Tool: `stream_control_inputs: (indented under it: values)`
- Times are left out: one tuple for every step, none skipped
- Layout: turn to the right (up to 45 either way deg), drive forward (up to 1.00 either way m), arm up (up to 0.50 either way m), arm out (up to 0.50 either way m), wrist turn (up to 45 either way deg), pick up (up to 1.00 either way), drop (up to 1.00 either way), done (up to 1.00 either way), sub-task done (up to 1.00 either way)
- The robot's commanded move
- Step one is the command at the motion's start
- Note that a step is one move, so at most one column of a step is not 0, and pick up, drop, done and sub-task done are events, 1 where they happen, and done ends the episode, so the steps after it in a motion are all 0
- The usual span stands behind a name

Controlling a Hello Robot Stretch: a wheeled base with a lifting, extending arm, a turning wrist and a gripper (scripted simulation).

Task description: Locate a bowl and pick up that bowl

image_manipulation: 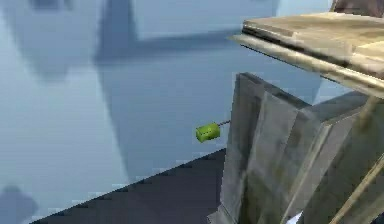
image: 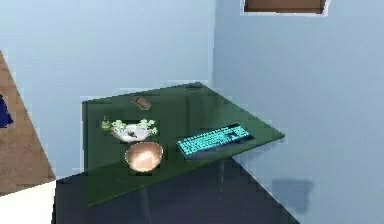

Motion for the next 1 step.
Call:
stream_control_inputs:
  values:
    - [-45.0,0.0,0.0,0.0,0.0,0.0,0.0,0.0,0.0]
